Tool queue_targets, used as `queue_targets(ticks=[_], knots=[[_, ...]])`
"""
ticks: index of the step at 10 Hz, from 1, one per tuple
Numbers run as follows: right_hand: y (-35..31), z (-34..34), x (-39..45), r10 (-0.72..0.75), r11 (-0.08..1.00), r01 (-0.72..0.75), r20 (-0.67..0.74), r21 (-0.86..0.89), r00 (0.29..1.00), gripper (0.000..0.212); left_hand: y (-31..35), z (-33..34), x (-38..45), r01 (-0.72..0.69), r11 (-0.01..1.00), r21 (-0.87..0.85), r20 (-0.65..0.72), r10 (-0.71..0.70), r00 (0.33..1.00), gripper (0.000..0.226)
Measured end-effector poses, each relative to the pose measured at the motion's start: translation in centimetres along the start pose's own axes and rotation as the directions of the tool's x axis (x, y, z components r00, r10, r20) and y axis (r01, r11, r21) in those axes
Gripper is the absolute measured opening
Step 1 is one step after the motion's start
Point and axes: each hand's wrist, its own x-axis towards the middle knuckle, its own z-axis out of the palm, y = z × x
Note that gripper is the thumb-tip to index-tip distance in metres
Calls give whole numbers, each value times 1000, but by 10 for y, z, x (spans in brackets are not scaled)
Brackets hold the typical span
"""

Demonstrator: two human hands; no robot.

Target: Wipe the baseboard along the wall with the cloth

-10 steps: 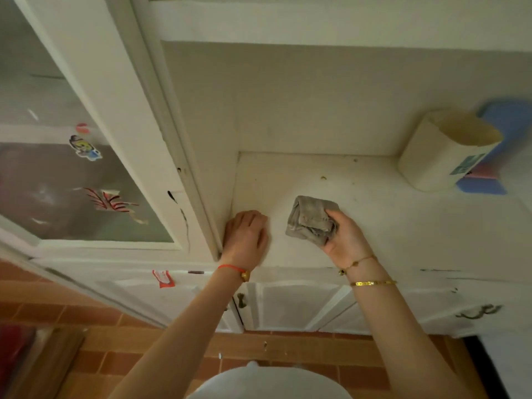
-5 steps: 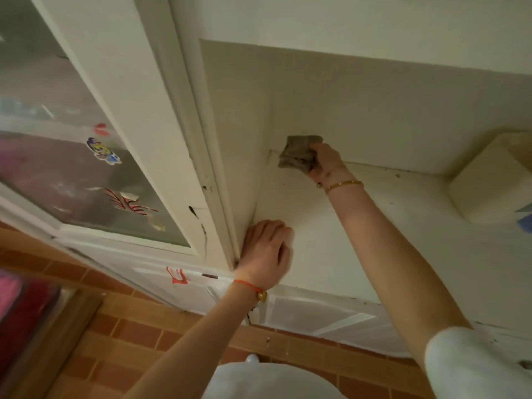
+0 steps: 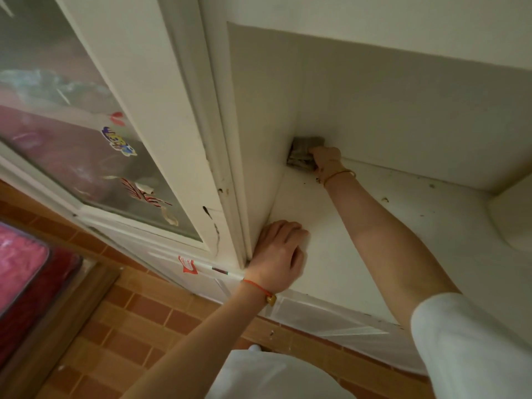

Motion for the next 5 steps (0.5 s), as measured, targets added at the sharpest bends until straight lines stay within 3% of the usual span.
queue_targets(ticks=[1, 2, 3, 4, 5], knots=[[-5, 0, -8, -143, 947, 112, -85, -300, 986, 33, 1, 0, 0, 4, 1000, -2, 6, -4, 1000, 35], [7, -6, -5, -265, 881, 189, -121, -433, 957, 34, 0, 0, -1, 7, 1000, -5, 23, -7, 1000, 36], [12, -13, -8, -300, 859, 235, -76, -455, 951, 35, 0, -1, 0, 33, 999, -14, 43, -32, 999, 37], [13, -22, -9, -293, 872, 229, -85, -432, 952, 56, -1, 1, -2, 4, 1000, -19, 27, -4, 1000, 37], [22, -35, -17, -335, 898, 266, -151, -350, 930, 54, -2, -1, -1, -4, 1000, -16, 26, 5, 1000, 37]])
